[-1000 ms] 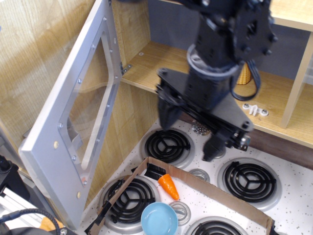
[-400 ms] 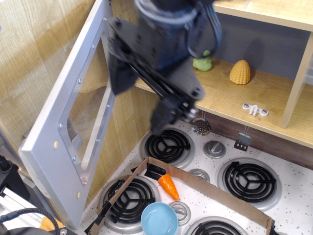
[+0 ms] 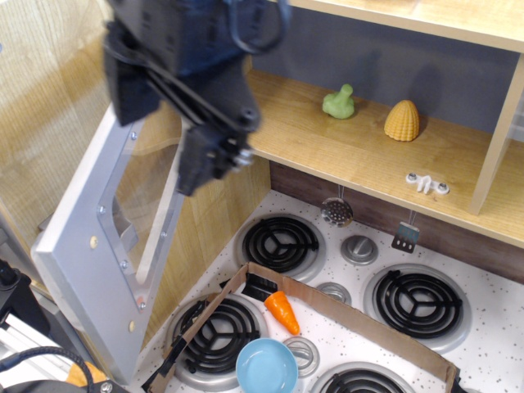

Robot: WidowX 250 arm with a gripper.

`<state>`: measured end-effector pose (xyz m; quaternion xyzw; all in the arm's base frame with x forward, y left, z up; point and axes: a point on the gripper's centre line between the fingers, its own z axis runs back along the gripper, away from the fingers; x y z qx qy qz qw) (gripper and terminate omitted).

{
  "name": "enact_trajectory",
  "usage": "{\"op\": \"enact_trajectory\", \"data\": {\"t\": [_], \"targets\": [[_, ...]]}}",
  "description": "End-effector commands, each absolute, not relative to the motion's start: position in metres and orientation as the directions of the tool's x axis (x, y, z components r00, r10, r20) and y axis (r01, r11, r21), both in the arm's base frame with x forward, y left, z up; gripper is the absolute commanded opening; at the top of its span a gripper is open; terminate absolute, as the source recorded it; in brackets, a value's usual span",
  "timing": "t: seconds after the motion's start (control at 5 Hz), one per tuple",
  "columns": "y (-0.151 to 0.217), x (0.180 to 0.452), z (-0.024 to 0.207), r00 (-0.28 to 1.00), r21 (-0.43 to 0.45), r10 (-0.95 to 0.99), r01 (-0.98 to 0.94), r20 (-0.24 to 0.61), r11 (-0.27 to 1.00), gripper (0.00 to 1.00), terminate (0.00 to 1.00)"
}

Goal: Close microwave

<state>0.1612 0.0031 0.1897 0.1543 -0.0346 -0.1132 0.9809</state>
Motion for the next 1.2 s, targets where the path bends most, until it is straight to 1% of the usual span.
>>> {"op": "enact_trajectory", "data": {"t": [0.0, 0.4, 0.8, 1.0], "targets": [[0.036, 0.137, 0.198, 0.97, 0.352, -0.243, 0.22, 0.024, 0.91, 1.0, 0.0], [0.071, 0.12, 0.194, 0.973, 0.387, -0.228, 0.221, -0.027, 0.895, 1.0, 0.0], [0.096, 0.111, 0.189, 0.977, 0.421, -0.211, 0.205, -0.033, 0.884, 1.0, 0.0], [0.104, 0.115, 0.18, 0.975, 0.409, -0.223, 0.214, -0.026, 0.887, 1.0, 0.0]]}}
